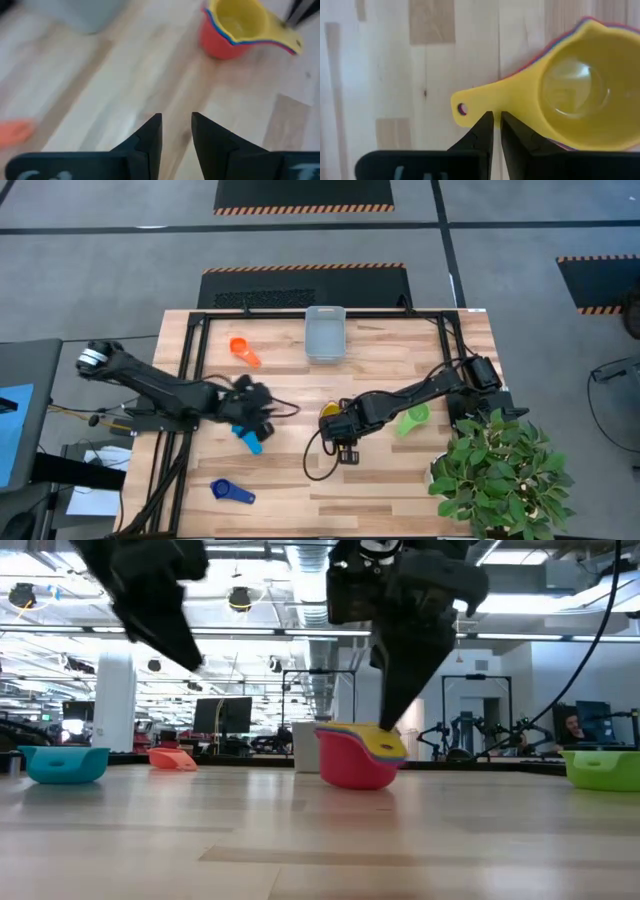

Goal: Nest measuring cups in basket
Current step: Stack the yellow measuring cup on top of the blue measuring cup, then stack the green measuring cup on top of the yellow measuring cup

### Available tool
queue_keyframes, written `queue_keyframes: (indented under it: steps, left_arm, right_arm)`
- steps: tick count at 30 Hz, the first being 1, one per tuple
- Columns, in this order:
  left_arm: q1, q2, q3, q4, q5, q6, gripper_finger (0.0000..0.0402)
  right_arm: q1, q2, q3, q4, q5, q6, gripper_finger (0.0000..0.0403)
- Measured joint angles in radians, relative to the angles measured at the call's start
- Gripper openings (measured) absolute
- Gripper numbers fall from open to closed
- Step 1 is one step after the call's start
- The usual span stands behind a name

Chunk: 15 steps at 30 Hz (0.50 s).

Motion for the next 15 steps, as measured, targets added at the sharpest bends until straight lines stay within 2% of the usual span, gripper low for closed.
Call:
queue_keyframes:
  steps: [4,7,10,15]
  left_arm:
    - [-0.076,-0.075,-0.001,-0.152,-0.12,-0.175,0.0093]
    - [-0.079,-0.098,-0.001,-0.216,-0.223,-0.236,0.0093]
    - [-0.046,-0.099,-0.001,-0.222,-0.242,-0.257,0.0093]
    - [0.015,-0.075,-0.002,-0.221,-0.24,-0.209,0.0093]
  right_arm:
    - [0.003,0.0,0.0,0.054,-0.002,-0.035,0.0066]
    - [0.003,-0.023,-0.002,0.057,-0.004,-0.052,0.007]
    - [0.003,-0.055,-0.001,0.053,-0.006,-0.051,0.0073]
    - [0.024,-0.14,-0.012,0.002,0.025,-0.041,0.0077]
